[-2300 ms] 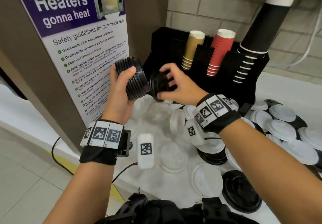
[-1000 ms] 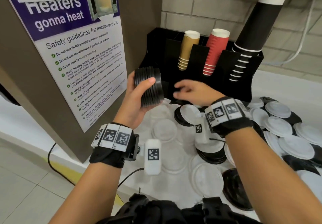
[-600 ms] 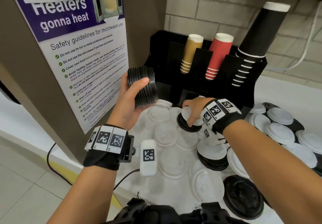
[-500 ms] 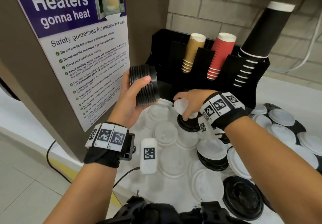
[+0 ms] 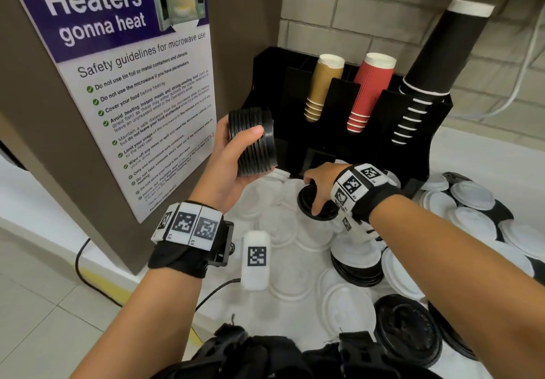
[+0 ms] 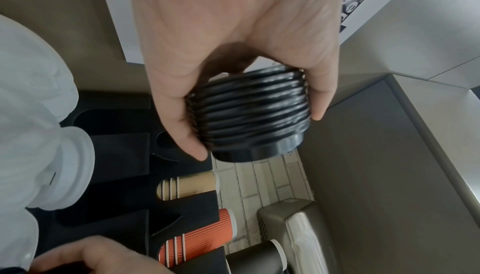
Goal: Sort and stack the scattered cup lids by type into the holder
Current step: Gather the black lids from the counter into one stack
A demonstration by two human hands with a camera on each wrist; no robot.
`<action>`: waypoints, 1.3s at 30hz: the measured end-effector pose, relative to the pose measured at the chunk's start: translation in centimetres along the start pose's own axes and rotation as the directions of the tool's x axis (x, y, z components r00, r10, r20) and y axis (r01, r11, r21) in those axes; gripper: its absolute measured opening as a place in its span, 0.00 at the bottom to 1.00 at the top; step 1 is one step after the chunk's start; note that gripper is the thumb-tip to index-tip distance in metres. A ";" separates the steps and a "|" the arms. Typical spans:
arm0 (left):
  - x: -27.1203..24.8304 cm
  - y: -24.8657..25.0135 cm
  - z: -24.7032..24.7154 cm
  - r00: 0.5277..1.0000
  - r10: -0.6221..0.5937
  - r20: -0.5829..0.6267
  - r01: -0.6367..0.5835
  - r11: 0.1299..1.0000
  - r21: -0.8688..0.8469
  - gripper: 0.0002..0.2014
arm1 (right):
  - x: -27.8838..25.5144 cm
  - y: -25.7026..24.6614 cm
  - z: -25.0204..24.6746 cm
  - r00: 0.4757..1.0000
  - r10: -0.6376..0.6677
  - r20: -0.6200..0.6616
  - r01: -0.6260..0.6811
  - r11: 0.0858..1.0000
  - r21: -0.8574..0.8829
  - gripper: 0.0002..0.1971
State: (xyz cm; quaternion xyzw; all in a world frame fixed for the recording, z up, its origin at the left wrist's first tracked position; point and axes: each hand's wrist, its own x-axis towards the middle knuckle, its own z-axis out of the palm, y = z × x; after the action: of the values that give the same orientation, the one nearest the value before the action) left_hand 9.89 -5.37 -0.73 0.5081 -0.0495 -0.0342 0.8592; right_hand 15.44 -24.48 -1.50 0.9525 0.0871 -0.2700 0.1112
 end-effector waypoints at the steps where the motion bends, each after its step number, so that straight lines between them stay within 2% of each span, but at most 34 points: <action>1: 0.1 0.0 0.1 1.000 -0.003 0.002 0.003 1.000 0.001 0.42 | 0.1 0.0 0.1 1.000 -0.001 0.003 0.001 1.000 0.013 0.42; 4: 0.2 -0.1 0.3 1.000 -0.010 0.008 0.011 1.000 -0.010 0.42 | 0.1 0.2 0.5 1.000 -0.002 0.002 0.002 0.999 0.049 0.39; 6: 0.3 -0.3 0.5 1.000 -0.011 0.013 0.011 1.000 -0.016 0.41 | -0.4 0.6 0.2 0.999 -0.010 -0.044 0.014 0.996 0.087 0.38; 10: 0.2 -0.9 0.5 0.999 -0.029 0.025 0.030 0.999 -0.033 0.41 | -2.7 2.3 -1.7 0.986 -0.043 -0.160 0.095 0.938 0.333 0.36; 12: 0.2 -1.0 0.5 0.999 -0.032 0.022 0.033 0.999 -0.036 0.40 | -4.5 3.1 -2.2 0.966 -0.067 -0.251 0.194 0.828 0.526 0.33; 15: 0.0 -1.3 0.6 0.998 -0.048 0.036 0.049 0.998 -0.028 0.39 | -7.1 3.4 -1.7 0.909 -0.082 -0.409 0.388 0.524 0.758 0.29; 17: -0.2 -1.5 0.8 0.995 -0.064 0.071 0.065 0.998 -0.002 0.37 | -8.4 3.0 -0.9 0.863 -0.079 -0.499 0.497 0.313 0.809 0.27; 18: -0.3 -1.6 0.9 0.993 -0.072 0.094 0.071 0.997 0.014 0.36 | -8.8 2.7 -0.6 0.841 -0.084 -0.535 0.538 0.236 0.809 0.27; 21: -0.7 -1.8 1.1 0.984 -0.102 0.145 0.096 0.994 0.048 0.36 | -9.4 1.6 0.3 0.788 -0.092 -0.609 0.616 0.116 0.779 0.31; 25: -0.9 -2.2 1.5 0.976 -0.129 0.176 0.123 0.992 0.041 0.34 | -9.8 0.7 0.9 0.747 -0.084 -0.659 0.664 0.128 0.737 0.35; 29: -1.1 -2.5 2.0 0.973 -0.121 0.194 0.122 0.992 0.006 0.32 | -10.1 0.2 1.1 0.731 -0.075 -0.678 0.681 0.120 0.722 0.35; 34: -1.4 -2.7 2.2 0.981 -0.109 0.160 0.115 0.993 -0.025 0.30 | -10.3 -0.3 1.2 0.713 -0.064 -0.699 0.700 0.124 0.703 0.35; 39: -1.5 -2.9 2.7 0.982 -0.126 0.139 0.133 0.990 -0.043 0.40 | -10.5 -0.2 1.2 0.703 -0.057 -0.709 0.709 0.136 0.692 0.35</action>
State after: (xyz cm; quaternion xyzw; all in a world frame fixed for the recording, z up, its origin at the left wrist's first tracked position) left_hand 8.07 -8.94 -2.01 0.4840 -0.0737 -0.1259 0.8628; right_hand 6.02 -25.68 3.06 0.7856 0.1892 -0.0126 -0.5889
